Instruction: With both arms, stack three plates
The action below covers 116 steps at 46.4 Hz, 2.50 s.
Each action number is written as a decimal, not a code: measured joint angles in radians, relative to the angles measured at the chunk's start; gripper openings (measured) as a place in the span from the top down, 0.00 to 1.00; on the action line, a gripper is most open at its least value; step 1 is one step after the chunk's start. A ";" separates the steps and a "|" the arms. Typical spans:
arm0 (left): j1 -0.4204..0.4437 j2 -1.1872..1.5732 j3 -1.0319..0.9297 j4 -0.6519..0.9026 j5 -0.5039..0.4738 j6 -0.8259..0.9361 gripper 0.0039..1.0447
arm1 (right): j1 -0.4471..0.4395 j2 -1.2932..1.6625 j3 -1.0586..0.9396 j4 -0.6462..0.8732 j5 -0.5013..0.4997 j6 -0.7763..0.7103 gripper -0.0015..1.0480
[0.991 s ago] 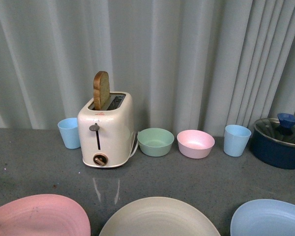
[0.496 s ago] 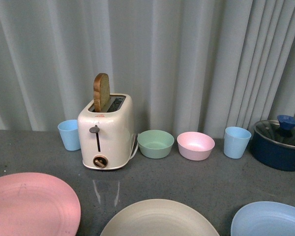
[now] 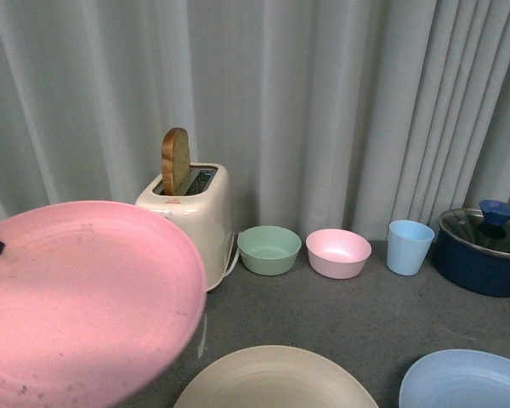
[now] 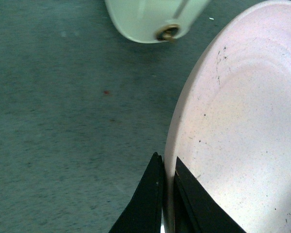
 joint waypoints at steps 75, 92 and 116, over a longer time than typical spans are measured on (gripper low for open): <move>-0.513 0.344 0.035 0.267 -0.196 -0.271 0.97 | 0.000 0.000 0.000 0.000 0.000 0.000 0.07; -0.466 0.348 0.044 0.236 -0.195 -0.232 0.94 | 0.000 0.000 0.000 0.000 0.000 0.000 0.07; -0.428 0.212 0.014 0.333 -0.213 -0.213 0.05 | 0.000 0.000 0.000 0.000 0.000 0.000 0.07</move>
